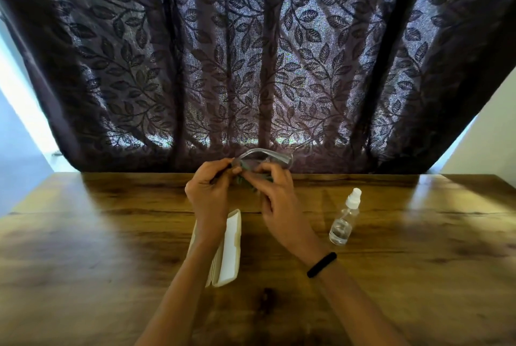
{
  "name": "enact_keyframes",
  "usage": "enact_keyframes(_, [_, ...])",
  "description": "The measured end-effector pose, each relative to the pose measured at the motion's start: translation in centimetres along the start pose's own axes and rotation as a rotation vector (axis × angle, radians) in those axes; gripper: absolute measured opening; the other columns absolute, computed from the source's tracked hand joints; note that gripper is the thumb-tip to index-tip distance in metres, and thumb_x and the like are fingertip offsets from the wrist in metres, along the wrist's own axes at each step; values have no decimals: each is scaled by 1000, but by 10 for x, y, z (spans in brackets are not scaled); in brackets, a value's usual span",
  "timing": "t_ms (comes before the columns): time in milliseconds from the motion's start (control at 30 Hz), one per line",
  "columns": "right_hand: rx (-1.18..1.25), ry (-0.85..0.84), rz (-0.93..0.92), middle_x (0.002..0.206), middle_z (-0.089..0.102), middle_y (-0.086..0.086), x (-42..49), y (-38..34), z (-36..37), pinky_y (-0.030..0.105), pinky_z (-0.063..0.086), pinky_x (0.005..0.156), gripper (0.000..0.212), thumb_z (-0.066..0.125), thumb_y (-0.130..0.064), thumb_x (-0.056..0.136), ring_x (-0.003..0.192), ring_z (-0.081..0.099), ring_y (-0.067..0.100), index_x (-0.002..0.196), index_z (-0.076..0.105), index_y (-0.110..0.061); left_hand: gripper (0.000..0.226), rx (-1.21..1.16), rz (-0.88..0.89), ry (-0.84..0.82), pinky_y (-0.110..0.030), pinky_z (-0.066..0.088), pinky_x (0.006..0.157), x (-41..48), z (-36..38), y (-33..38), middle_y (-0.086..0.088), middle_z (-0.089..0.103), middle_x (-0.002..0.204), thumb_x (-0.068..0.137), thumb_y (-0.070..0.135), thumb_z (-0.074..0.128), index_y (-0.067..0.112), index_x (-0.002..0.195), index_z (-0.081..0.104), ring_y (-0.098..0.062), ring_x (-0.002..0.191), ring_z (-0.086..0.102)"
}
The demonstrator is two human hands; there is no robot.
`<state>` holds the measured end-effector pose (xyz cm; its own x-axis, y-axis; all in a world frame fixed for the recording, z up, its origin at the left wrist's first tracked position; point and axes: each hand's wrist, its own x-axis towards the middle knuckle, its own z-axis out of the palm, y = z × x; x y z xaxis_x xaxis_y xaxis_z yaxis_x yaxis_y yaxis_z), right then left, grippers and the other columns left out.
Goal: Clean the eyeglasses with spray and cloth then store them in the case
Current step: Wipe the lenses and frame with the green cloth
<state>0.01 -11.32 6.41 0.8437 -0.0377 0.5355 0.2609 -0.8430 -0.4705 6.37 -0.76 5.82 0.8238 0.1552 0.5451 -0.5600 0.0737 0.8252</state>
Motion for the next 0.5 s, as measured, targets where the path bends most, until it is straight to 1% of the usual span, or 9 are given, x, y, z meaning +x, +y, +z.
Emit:
enact_keyframes(67, [-41,-35,-4,129,37,6,-1,1,1,-4,25,82,69,45,11,85,115,29,14,137,37,-34,30,2,17,-17,-16,52,69,2,-1,0,-8,68,83,74,-11,65,14,91,66,-3,74,64])
enact_keyframes(100, [-53,-38,-3,129,35,6,-2,1,1,-3,25,82,68,46,9,86,115,28,14,137,35,-35,29,1,16,-25,-15,52,69,2,-1,0,-8,68,83,74,-10,66,13,92,66,-4,74,64])
enact_keyframes(167, [-82,-16,-8,127,35,6,-2,-3,2,7,29,87,64,48,3,88,113,30,17,138,34,-35,27,0,2,-21,-17,53,70,1,-2,0,-11,68,84,74,-8,66,11,93,67,-10,76,65])
enact_keyframes(233, [-142,16,-9,123,35,7,-1,-6,3,16,36,85,62,50,0,88,109,33,18,137,34,-35,26,-1,11,-9,-18,53,71,0,-2,0,-13,67,84,74,-8,67,11,92,67,-11,77,65])
enact_keyframes(333, [-257,26,31,121,33,6,-2,-6,0,21,48,73,68,51,3,87,106,34,19,140,27,-33,28,28,34,7,-18,52,71,0,-1,0,-14,68,84,74,-10,66,10,93,67,-9,77,64])
enact_keyframes(500, [-327,15,84,125,34,8,-3,-4,-4,25,52,70,71,52,6,84,107,36,22,140,27,-29,28,43,51,13,-14,51,68,-2,1,2,-12,68,82,73,-10,67,10,92,67,-6,75,64])
